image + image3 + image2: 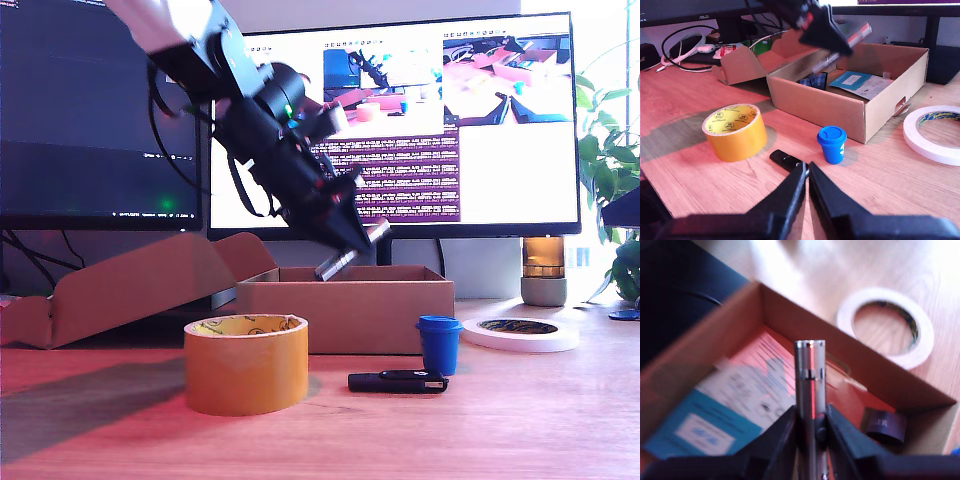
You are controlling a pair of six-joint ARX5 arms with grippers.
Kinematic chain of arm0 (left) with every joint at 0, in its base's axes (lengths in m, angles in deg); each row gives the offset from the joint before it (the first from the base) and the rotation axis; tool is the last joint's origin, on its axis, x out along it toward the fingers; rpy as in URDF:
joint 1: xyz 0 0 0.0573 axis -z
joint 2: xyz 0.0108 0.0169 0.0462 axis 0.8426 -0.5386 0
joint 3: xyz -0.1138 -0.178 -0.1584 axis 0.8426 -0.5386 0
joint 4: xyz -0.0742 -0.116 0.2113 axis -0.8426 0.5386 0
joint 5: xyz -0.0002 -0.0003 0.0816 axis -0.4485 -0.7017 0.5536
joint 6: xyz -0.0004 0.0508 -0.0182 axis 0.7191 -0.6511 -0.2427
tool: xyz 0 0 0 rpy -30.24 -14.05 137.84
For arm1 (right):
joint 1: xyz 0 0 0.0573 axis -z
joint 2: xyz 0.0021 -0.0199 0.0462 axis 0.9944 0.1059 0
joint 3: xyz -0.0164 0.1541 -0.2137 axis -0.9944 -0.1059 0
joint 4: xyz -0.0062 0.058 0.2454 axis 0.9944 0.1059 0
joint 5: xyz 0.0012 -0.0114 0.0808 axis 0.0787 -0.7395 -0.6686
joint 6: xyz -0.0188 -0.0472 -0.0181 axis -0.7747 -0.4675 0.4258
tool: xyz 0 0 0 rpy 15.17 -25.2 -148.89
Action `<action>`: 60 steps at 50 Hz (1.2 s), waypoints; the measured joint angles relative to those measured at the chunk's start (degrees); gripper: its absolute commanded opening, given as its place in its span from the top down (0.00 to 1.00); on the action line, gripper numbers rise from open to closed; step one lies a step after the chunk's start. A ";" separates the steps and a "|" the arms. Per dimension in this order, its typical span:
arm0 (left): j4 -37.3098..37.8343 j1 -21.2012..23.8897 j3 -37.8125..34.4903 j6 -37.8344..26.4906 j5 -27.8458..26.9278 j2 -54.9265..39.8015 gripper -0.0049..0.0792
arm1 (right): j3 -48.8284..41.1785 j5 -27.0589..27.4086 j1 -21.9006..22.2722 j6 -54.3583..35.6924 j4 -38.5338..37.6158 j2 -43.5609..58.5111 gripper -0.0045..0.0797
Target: Pick up the laser pointer and place it inside the cardboard box
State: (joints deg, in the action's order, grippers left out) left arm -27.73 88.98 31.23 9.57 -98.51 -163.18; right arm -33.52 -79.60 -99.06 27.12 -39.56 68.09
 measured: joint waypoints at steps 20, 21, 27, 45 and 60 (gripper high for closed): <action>-2.47 0.70 0.02 0.00 0.37 -0.59 0.97 | 0.00 5.60 0.00 0.00 2.82 0.00 0.96; -2.45 0.70 0.02 0.00 0.42 -0.59 0.97 | 0.00 5.60 0.00 0.00 2.82 0.00 0.96; -2.27 0.63 0.02 0.00 0.44 -0.59 0.93 | 0.00 5.60 0.00 0.00 2.82 0.00 0.96; -2.80 0.96 0.02 0.00 0.44 -0.59 0.72 | 0.00 6.19 0.00 0.00 2.84 0.00 0.96; -3.37 0.96 0.02 0.00 0.44 -0.59 0.78 | 0.00 7.10 0.00 0.00 2.84 0.00 0.96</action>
State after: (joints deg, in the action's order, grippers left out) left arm -31.10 89.95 31.25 9.57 -98.07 -163.77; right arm -33.52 -72.50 -99.06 27.12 -36.72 68.09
